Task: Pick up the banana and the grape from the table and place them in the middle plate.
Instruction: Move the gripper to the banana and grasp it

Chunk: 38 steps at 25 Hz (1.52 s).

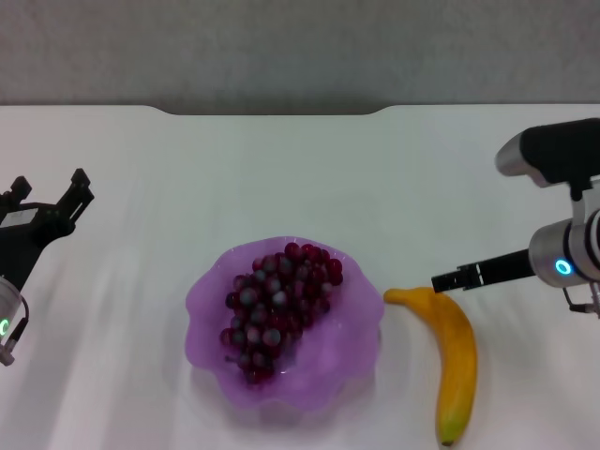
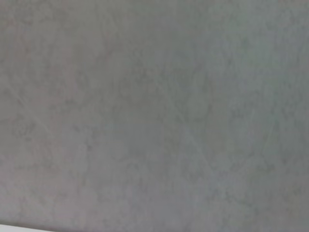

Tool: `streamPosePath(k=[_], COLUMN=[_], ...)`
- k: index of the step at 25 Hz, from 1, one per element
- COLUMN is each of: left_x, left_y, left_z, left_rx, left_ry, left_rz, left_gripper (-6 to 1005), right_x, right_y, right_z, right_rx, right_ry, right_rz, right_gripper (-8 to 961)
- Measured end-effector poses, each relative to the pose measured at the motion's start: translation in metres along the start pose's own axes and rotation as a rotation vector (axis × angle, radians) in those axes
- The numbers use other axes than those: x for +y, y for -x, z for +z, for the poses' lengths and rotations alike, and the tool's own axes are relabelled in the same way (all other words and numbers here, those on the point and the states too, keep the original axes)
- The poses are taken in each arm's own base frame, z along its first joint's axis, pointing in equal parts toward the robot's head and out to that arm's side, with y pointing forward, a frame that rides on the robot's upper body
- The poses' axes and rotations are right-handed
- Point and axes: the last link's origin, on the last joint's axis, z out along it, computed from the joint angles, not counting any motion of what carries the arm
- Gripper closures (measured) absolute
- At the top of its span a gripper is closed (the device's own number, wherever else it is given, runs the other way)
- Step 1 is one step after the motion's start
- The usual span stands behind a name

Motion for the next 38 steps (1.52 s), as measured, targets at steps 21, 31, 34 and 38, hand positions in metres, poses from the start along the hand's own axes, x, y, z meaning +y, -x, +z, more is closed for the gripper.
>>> streamPosePath(k=[21, 31, 34, 38], left_x=[0.004, 0.004, 0.005, 0.004], left_y=[-0.001, -0.001, -0.001, 0.0], left_z=[0.005, 0.005, 0.006, 0.006], left_rx=[-0.006, -0.007, -0.008, -0.012], left_ry=[0.011, 0.012, 0.013, 0.006], left_rz=[0.005, 0.005, 0.005, 0.003], left_gripper=[104, 104, 104, 104], right_x=[0.012, 0.023, 0.022, 0.021], right_y=[-0.002, -0.005, -0.008, -0.009], right_z=[0.013, 0.021, 0.024, 0.026], right_rx=[0.07, 0.088, 0.105, 0.104], right_ry=[0.006, 0.024, 0.018, 0.009], right_rz=[-0.07, -0.102, -0.108, -0.115], right_gripper=[61, 62, 63, 64])
